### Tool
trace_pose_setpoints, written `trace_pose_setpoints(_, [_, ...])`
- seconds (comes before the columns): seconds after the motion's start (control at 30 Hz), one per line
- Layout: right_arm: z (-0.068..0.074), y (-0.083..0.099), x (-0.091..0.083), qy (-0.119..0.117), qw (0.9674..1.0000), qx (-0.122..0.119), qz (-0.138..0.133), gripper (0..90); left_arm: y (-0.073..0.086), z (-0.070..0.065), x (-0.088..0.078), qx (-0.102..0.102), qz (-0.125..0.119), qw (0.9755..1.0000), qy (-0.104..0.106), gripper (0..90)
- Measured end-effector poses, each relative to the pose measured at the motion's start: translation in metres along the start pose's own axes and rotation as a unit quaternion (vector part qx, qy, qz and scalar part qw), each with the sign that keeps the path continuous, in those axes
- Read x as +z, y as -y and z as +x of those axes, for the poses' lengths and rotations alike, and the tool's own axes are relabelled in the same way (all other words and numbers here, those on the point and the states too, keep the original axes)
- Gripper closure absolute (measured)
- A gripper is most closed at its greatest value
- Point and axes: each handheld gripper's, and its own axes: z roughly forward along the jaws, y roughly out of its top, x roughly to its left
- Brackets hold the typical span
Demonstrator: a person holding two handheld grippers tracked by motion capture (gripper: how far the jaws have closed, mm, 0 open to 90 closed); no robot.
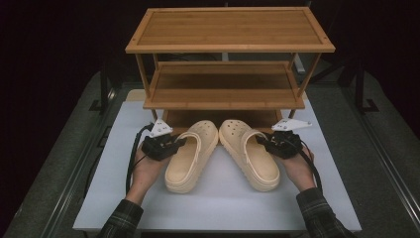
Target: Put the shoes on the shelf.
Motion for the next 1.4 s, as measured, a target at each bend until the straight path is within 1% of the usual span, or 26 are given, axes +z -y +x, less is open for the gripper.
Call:
trace_pose_setpoints(0.13, [-0.007, -0.005, 0.008, 0.009, 1.0000, 0.003, 0.000, 77.0, -0.005, 0.005, 0.012, 0.002, -0.003, 0.9999, -0.011, 76.6])
trace_pose_setpoints(0.3, [-0.013, -0.009, 0.021, 0.030, 0.9995, 0.003, -0.006, 77.1, -0.009, 0.006, 0.029, 0.006, -0.012, 0.9992, -0.037, 76.6])
trace_pose_setpoints(0.4, [-0.013, -0.009, 0.029, 0.042, 0.9991, 0.002, -0.003, 77.0, -0.012, 0.005, 0.039, 0.010, -0.008, 0.9987, -0.050, 76.5])
trace_pose_setpoints(0.43, [-0.014, -0.009, 0.032, 0.046, 0.9989, -0.001, 0.000, 77.0, -0.012, 0.005, 0.043, 0.011, -0.008, 0.9985, -0.052, 76.5])
trace_pose_setpoints(0.47, [-0.016, -0.009, 0.036, 0.050, 0.9988, -0.002, 0.005, 77.0, -0.012, 0.005, 0.045, 0.012, -0.007, 0.9984, -0.054, 76.5])
trace_pose_setpoints(0.53, [-0.016, -0.011, 0.040, 0.053, 0.9986, 0.000, 0.005, 77.0, -0.012, 0.005, 0.051, 0.014, -0.004, 0.9981, -0.060, 76.5])
trace_pose_setpoints(0.63, [-0.015, -0.013, 0.047, 0.060, 0.9982, 0.000, 0.005, 76.9, -0.013, 0.005, 0.056, 0.014, -0.006, 0.9974, -0.070, 76.5])
trace_pose_setpoints(0.7, [-0.016, -0.014, 0.050, 0.065, 0.9979, 0.002, 0.002, 76.8, -0.013, 0.005, 0.060, 0.019, -0.005, 0.9968, -0.077, 76.4])
trace_pose_setpoints(0.8, [-0.017, -0.014, 0.054, 0.066, 0.9978, 0.006, -0.003, 76.8, -0.014, 0.005, 0.062, 0.019, -0.007, 0.9963, -0.083, 76.3])
trace_pose_setpoints(0.87, [-0.016, -0.014, 0.056, 0.069, 0.9975, 0.010, -0.004, 76.8, -0.013, 0.006, 0.064, 0.018, -0.005, 0.9965, -0.081, 76.2])
trace_pose_setpoints(1.03, [-0.017, -0.012, 0.060, 0.084, 0.9964, 0.010, -0.001, 76.5, -0.013, 0.004, 0.066, 0.020, -0.006, 0.9965, -0.081, 75.5])
trace_pose_setpoints(1.2, [-0.014, -0.013, 0.062, 0.080, 0.9967, 0.010, -0.002, 75.4, -0.012, 0.005, 0.065, 0.014, -0.008, 0.9973, -0.071, 72.9])
trace_pose_setpoints(1.3, [-0.015, -0.012, 0.061, 0.072, 0.9973, 0.015, -0.003, 71.8, -0.011, 0.006, 0.064, 0.008, -0.005, 0.9979, -0.065, 68.8])
trace_pose_setpoints(1.33, [-0.015, -0.012, 0.060, 0.068, 0.9975, 0.019, -0.004, 70.7, -0.010, 0.006, 0.064, 0.006, -0.006, 0.9979, -0.065, 65.6])
trace_pose_setpoints(1.4, [-0.016, -0.013, 0.058, 0.064, 0.9977, 0.021, -0.007, 65.3, -0.010, 0.007, 0.062, 0.006, -0.004, 0.9981, -0.062, 60.2])
